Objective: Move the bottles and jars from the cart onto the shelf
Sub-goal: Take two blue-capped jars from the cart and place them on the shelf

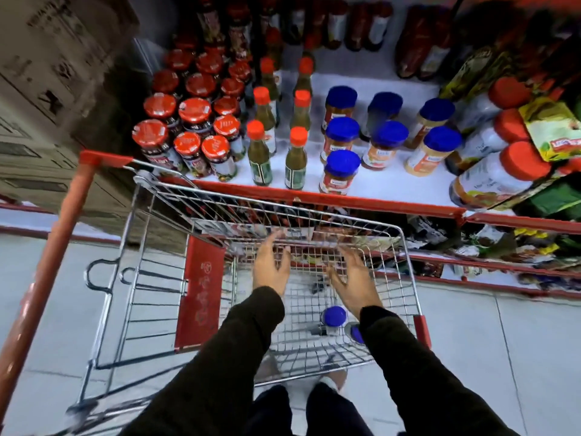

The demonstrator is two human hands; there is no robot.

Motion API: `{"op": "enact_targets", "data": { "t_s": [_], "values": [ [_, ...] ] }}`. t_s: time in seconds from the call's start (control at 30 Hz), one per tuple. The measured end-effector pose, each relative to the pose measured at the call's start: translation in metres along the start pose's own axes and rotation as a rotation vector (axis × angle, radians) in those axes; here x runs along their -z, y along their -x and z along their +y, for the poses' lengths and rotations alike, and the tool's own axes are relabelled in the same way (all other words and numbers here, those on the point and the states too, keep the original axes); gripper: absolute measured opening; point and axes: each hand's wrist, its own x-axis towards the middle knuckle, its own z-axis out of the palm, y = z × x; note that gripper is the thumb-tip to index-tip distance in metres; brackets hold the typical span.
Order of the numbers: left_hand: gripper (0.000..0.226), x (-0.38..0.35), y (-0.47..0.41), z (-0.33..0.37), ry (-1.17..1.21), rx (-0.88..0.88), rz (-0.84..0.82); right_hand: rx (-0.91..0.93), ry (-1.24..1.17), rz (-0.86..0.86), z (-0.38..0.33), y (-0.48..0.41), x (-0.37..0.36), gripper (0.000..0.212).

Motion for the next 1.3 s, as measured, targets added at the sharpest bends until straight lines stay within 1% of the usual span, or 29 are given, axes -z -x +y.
{"op": "enact_targets", "data": {
  "t_s": [0.1,0.2,0.27,0.33,0.43,0.53,0.57,0.63,0.67,0.73,0.77,0.87,0.93,1.0,1.1,1.23,1.3],
  "values": [
    [0.043,-0.027,0.023,-0.030,-0.061,0.128,-0.111,-0.100,0.064,-0.124,0.059,0.009,-0.002,0.054],
    [0.046,-0.057,0.037,-0.059,-0.172,0.198,-0.258,-0.211,0.111,-0.267,0.115,0.009,-0.011,0.058],
    [0.048,-0.077,0.043,-0.075,-0.229,0.234,-0.376,-0.241,0.150,-0.357,0.141,0.008,-0.018,0.062],
    [0.055,-0.103,0.045,-0.090,-0.286,0.255,-0.492,-0.280,0.183,-0.432,0.166,0.004,-0.029,0.067],
    [0.068,-0.139,0.048,-0.110,-0.325,0.328,-0.636,-0.341,0.232,-0.538,0.194,-0.006,-0.047,0.068],
    [0.078,-0.174,0.051,-0.132,-0.409,0.324,-0.695,-0.337,0.260,-0.631,0.208,-0.023,-0.061,0.058],
    [0.078,-0.181,0.050,-0.139,-0.481,0.297,-0.708,-0.325,0.285,-0.656,0.209,-0.028,-0.063,0.058],
    [0.065,-0.193,0.048,-0.150,-0.598,0.242,-0.693,-0.273,0.332,-0.689,0.212,-0.034,-0.066,0.058],
    [0.058,-0.198,0.046,-0.154,-0.614,0.244,-0.659,-0.228,0.354,-0.691,0.213,-0.036,-0.066,0.060],
    [0.061,-0.200,0.043,-0.144,-0.566,0.253,-0.651,-0.148,0.423,-0.675,0.214,-0.038,-0.065,0.065],
    [0.062,-0.200,0.042,-0.145,-0.559,0.246,-0.609,-0.128,0.453,-0.654,0.214,-0.038,-0.064,0.064],
    [0.052,-0.198,0.041,-0.144,-0.445,0.293,-0.498,-0.108,0.458,-0.546,0.213,-0.043,-0.062,0.057],
    [0.051,-0.194,0.040,-0.140,-0.352,0.337,-0.431,-0.131,0.390,-0.485,0.212,-0.045,-0.058,0.054],
    [0.056,-0.187,0.038,-0.133,-0.277,0.358,-0.389,-0.144,0.310,-0.443,0.209,-0.044,-0.053,0.053],
    [0.061,-0.175,0.038,-0.117,-0.196,0.384,-0.359,-0.152,0.174,-0.361,0.201,-0.037,-0.043,0.057],
    [0.063,-0.154,0.041,-0.091,-0.129,0.367,-0.307,-0.176,-0.008,-0.234,0.185,-0.023,-0.021,0.067],
    [0.062,-0.142,0.044,-0.075,-0.071,0.374,-0.275,-0.165,-0.082,-0.184,0.176,-0.013,-0.008,0.064]
  ]
}}
